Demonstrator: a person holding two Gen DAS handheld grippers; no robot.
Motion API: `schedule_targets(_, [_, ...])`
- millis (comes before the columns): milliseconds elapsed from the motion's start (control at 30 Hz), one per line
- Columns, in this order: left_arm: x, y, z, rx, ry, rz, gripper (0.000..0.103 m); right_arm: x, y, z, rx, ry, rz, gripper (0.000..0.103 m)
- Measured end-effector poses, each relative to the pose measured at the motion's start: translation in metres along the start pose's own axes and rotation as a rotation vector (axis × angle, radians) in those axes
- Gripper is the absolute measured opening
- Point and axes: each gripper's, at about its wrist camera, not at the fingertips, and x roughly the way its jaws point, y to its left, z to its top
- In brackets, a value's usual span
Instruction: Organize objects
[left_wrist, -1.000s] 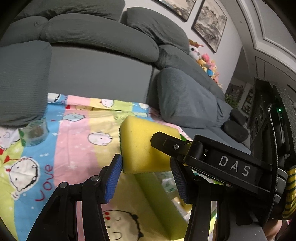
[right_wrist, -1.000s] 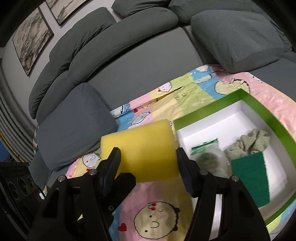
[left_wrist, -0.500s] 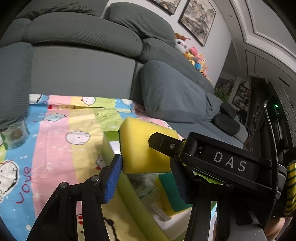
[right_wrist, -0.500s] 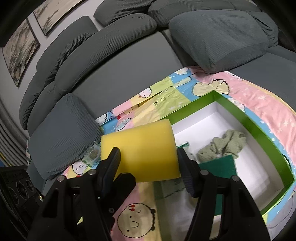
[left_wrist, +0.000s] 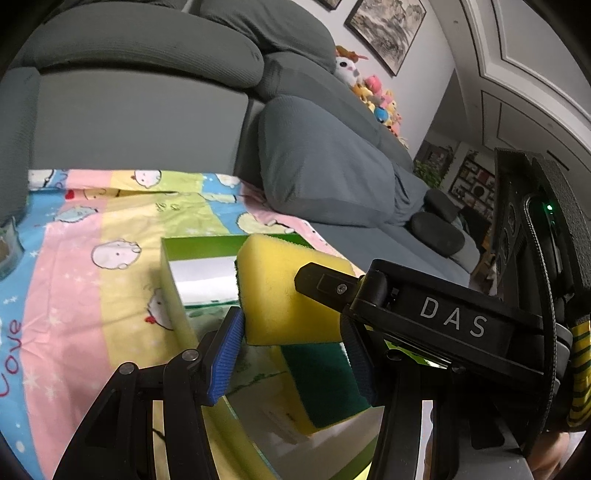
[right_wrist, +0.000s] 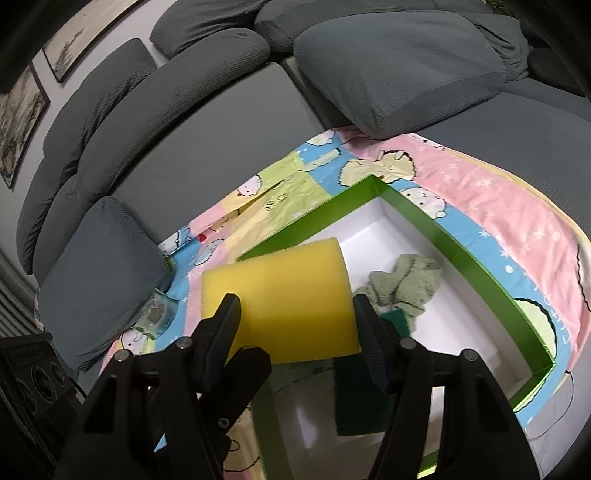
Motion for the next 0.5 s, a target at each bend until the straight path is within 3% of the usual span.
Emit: schedule_targets(500, [0.022, -0.01, -0.005, -0.03, 0.058, -0.051, 0.055, 0.0, -0.024, 0.003, 0.037, 0.008, -0.068, 0.062])
